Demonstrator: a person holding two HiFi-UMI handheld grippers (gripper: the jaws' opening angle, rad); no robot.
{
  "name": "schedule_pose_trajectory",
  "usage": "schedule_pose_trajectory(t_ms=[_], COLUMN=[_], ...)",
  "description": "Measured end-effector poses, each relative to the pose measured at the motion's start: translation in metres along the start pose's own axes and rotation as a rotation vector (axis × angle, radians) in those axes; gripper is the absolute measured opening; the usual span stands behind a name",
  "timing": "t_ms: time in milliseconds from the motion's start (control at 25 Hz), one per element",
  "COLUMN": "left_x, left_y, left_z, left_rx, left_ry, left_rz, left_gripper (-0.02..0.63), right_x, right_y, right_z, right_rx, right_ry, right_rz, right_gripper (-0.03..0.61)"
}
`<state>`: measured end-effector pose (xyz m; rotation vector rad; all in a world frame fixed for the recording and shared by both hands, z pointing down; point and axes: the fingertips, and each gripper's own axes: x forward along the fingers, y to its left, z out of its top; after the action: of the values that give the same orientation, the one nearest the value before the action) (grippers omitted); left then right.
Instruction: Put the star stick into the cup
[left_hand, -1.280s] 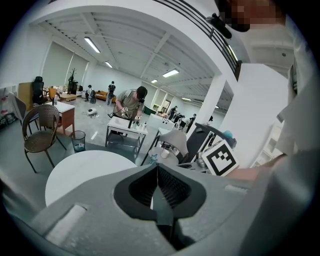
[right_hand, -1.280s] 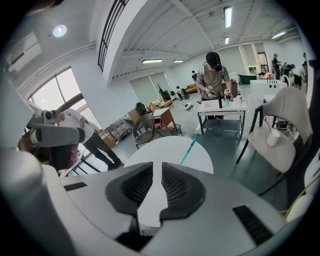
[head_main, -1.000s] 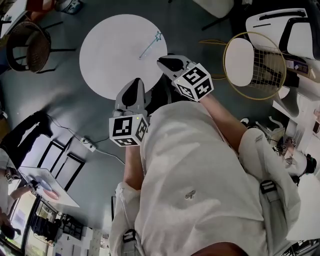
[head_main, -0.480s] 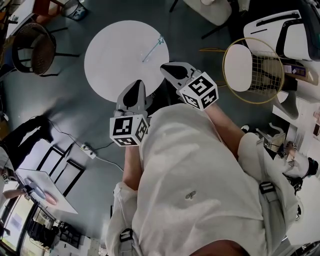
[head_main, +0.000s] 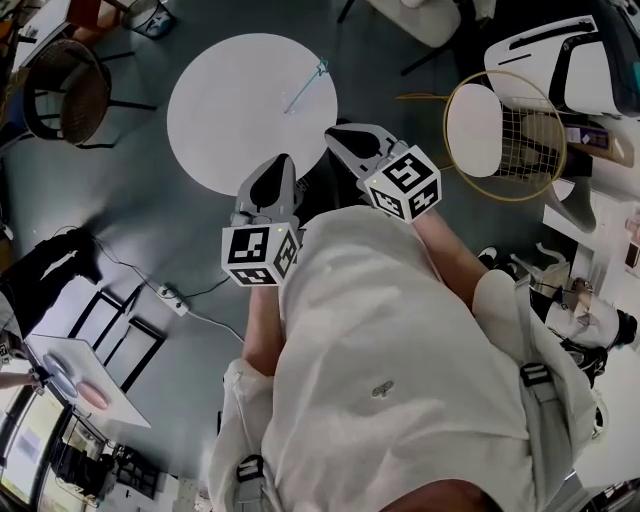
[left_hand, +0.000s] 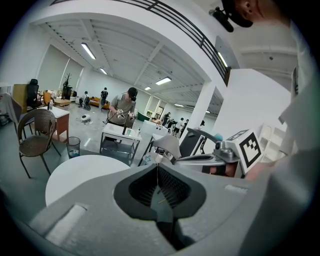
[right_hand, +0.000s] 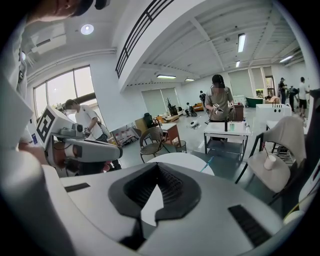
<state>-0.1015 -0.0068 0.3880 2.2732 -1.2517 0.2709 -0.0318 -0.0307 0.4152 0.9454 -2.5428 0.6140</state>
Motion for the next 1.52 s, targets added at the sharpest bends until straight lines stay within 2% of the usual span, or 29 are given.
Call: schedule_pose_trajectory(t_ms=[240,520,720,840,960,1080,1240,1520], left_x=[-0.005,-0.020,-0.019,-0.020,-0.019,-0.025,-0.039,-0.059], left_y=[-0.014,-0.029,-0.064,-0.092,-0.131,-0.168,-0.205,-0.225], left_z=[-0.020,-0.016,-0.020,-0.034,-0.060,-0.091,-0.120,-0.136], left_rx=[0.015,0.015,0.010,0.025,0.020,0.019,0.036,0.027], left_ry=[0.023,-0.029,-0.030,0.005,0.049,0.081,0.085,0.051], left_rz=[-0.013,0.057,0.087,0.097,0.089,0.080,0.108,0.147], left_gripper=[0.012,0.012,0.012,0.012,0.012,0.012,0.012,0.012], right_x=[-0.015,-0.045,-0.090,-0.124,-0.153,-0.170,-0.200,-0.227], right_y=[0.008,0.004,-0.008,-0.013,-0.018,-0.011,0.000,0.018], right_z=[-0.012,-0.011,-0.012,-0.016,-0.032,-0.060,-0.096,-0.119], right_rx=[-0.006,-0.004,0.015,0.060,0.092,0.081,0.069,0.024], right_ry=[0.002,-0.039,-0.077,-0.125,-0.145,-0.117,-0.086,-0.067], right_rz=[-0.005,0.015,0.018,0.008,0.013,0.047,0.086,0.138], right_gripper=[0.011,0.009,0.009,0.009,0.009,0.009,0.009,0.009])
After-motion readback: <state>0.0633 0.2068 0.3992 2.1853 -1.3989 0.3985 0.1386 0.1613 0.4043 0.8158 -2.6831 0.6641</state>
